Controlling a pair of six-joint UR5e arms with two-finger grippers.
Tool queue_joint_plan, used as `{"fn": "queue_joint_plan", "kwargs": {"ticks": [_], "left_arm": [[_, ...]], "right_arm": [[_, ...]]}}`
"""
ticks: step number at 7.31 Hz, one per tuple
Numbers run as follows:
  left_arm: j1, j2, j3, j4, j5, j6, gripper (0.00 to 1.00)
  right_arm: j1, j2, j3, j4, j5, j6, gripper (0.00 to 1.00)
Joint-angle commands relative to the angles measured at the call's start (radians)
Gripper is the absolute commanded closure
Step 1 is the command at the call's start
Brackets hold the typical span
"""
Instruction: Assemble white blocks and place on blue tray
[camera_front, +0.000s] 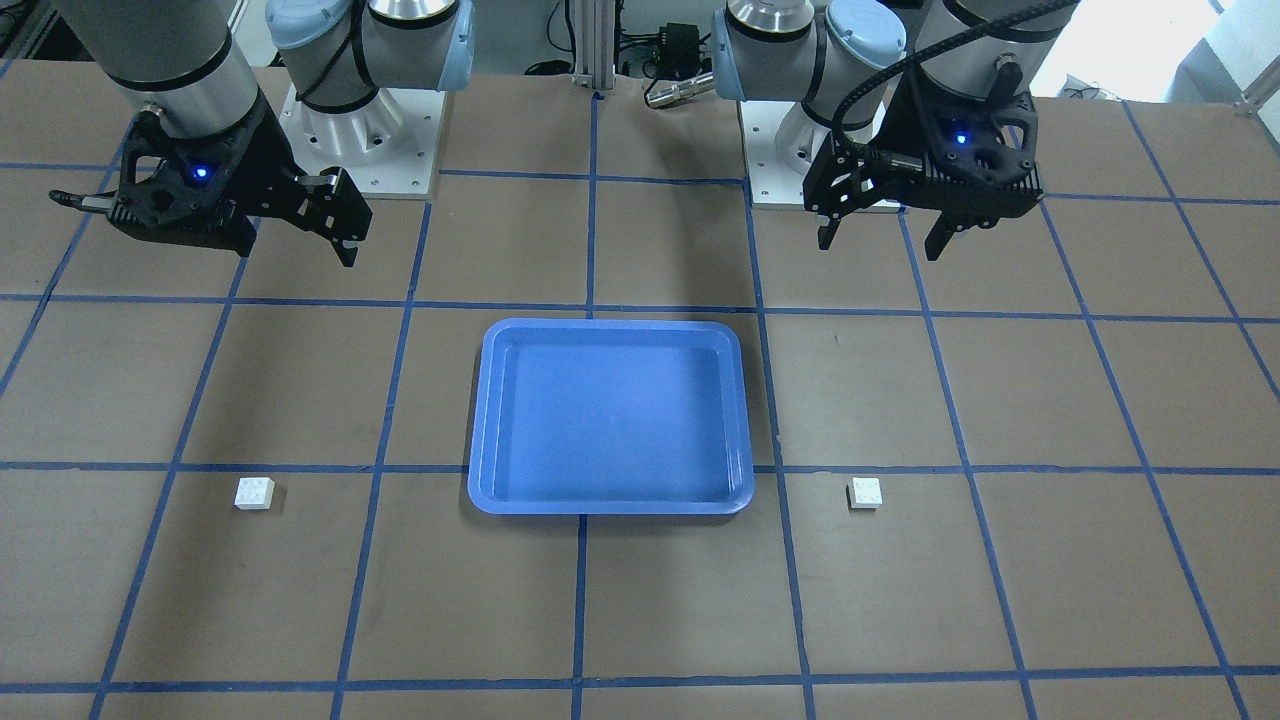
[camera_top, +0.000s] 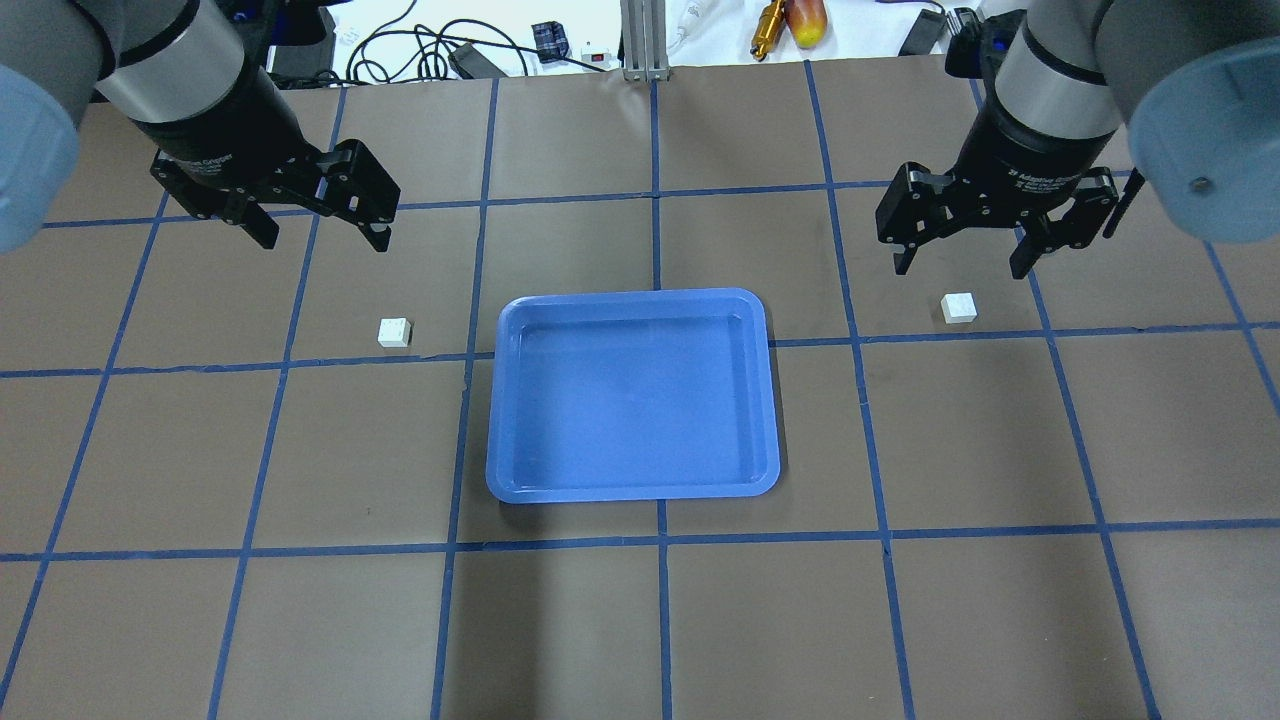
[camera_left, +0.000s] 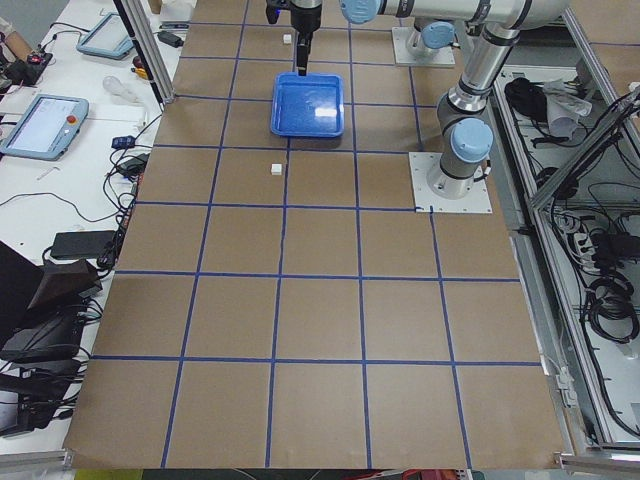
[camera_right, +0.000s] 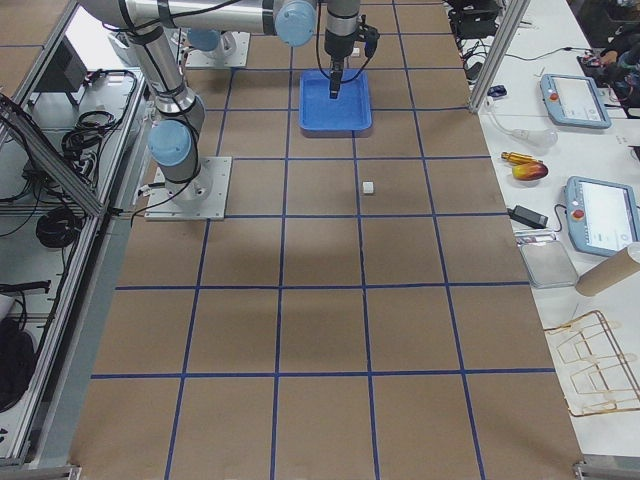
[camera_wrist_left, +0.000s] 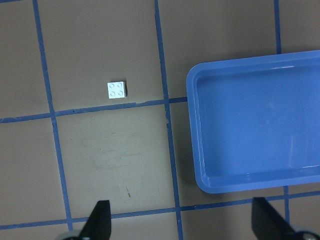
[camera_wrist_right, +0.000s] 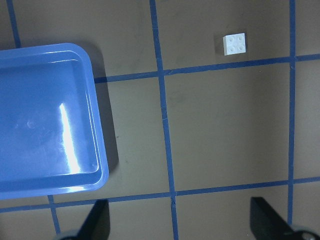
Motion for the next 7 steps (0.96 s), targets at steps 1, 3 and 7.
{"fn": "queue_joint_plan", "kwargs": {"ticks": [1, 3, 7], "left_arm": [[0.004, -0.020, 0.011, -0.008, 0.001, 0.000, 0.00], [0.019, -0.093, 0.097, -0.038, 0.001, 0.005, 0.00], [0.082, -0.386, 0.145, 0.131, 0.004, 0.011, 0.00]], "right_arm": [[0.003, 0.000, 0.000, 0.002, -0.027, -0.004, 0.00], [0.000, 0.000, 0.000, 0.002, -0.029, -0.001, 0.00], [0.000, 0.000, 0.000, -0.001, -0.029, 0.002, 0.00]]}}
